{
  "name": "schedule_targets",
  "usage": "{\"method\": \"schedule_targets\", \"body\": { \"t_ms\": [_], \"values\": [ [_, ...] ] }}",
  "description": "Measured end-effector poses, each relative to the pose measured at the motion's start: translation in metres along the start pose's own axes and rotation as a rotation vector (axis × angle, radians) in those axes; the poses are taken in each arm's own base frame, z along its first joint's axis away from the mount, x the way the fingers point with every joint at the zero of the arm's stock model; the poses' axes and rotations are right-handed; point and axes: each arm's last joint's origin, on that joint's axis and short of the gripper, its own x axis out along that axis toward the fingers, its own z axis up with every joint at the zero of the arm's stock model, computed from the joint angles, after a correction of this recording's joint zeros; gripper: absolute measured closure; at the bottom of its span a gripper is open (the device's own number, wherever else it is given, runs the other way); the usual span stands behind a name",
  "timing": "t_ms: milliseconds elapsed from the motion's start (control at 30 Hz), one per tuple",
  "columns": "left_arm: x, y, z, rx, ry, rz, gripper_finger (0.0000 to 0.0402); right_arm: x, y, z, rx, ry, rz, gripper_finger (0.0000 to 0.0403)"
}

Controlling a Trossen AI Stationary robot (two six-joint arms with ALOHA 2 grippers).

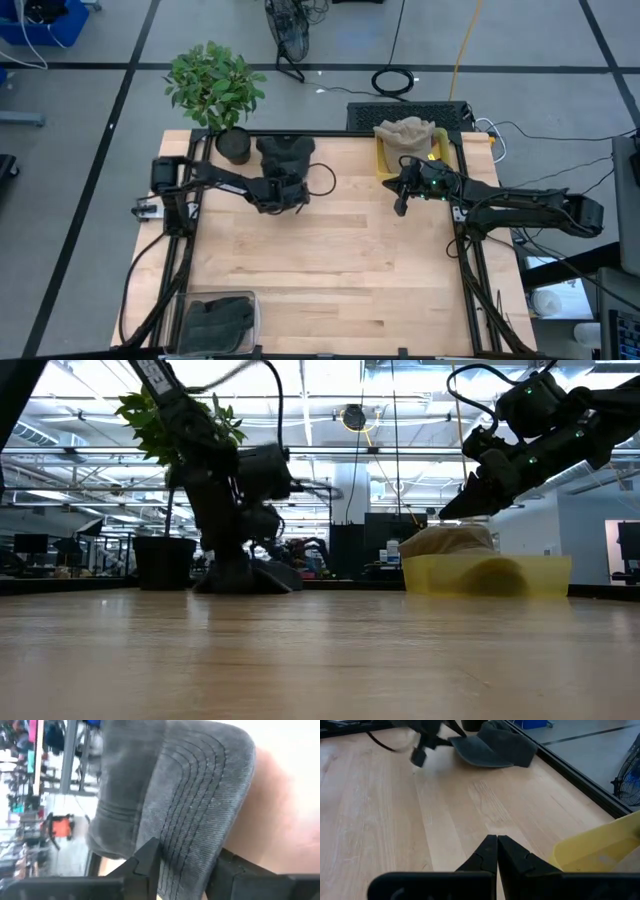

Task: Pick & Place hat
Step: Put the black cap into the transparent bin

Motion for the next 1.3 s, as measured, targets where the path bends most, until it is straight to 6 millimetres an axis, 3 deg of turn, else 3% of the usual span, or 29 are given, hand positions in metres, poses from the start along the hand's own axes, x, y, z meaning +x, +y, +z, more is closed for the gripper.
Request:
{"method": "schedule_targets", "body": {
  "t_ms": [167,433,700,800,1100,1300],
  "values": [
    [-0.035,0.014,0.009,-0.052,-0.116,-0.035,0.0318,0.000,0.000,0.000,-0.004,0.000,0.000,0.0403],
    [-0.109,0.045,0.011,-0.150,-0.351,-0.101,0.0389,0.000,0.000,-0.005,-0.013,-0.010,-0.001,0.0403],
    [-0.175,0.059,-0.003,-0.165,-0.569,-0.196,0.0376,0.001,0.000,-0.005,-0.026,-0.049,-0.001,0.0403],
    [-0.194,0.059,-0.010,-0.134,-0.641,-0.229,0.0390,0.000,0.000,-0.004,-0.028,-0.065,-0.001,0.0403],
    [-0.251,0.057,-0.038,-0.077,-0.845,-0.368,0.0381,0.000,0.000,0.004,-0.066,-0.144,-0.003,0.0403],
    [-0.282,0.063,-0.059,-0.117,-0.959,-0.449,0.0382,-0.001,0.000,0.009,-0.082,-0.194,-0.006,0.0403]
  ]
}}
